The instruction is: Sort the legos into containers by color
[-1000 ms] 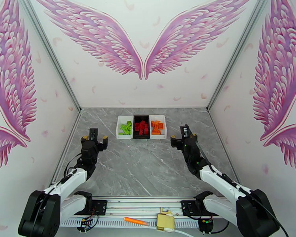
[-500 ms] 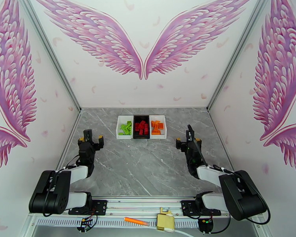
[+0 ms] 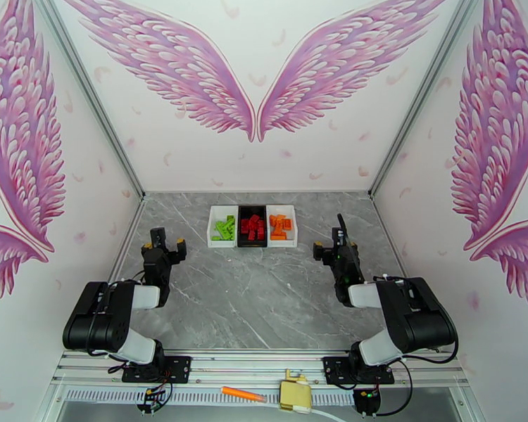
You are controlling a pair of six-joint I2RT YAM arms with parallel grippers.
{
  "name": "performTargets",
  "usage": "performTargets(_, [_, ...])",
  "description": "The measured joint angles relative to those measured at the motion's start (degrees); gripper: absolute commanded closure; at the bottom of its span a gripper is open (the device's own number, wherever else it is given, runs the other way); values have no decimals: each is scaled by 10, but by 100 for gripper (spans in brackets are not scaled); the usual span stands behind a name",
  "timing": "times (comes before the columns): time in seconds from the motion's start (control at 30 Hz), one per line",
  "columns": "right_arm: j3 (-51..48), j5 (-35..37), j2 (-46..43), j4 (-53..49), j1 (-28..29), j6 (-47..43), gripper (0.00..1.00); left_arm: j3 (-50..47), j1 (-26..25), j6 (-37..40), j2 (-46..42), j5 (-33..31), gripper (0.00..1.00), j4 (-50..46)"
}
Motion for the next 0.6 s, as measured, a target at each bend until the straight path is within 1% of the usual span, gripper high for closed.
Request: performTargets(0.6, [0, -5, 0, 8, 0, 0, 1, 2, -8, 6, 0, -13, 1, -4])
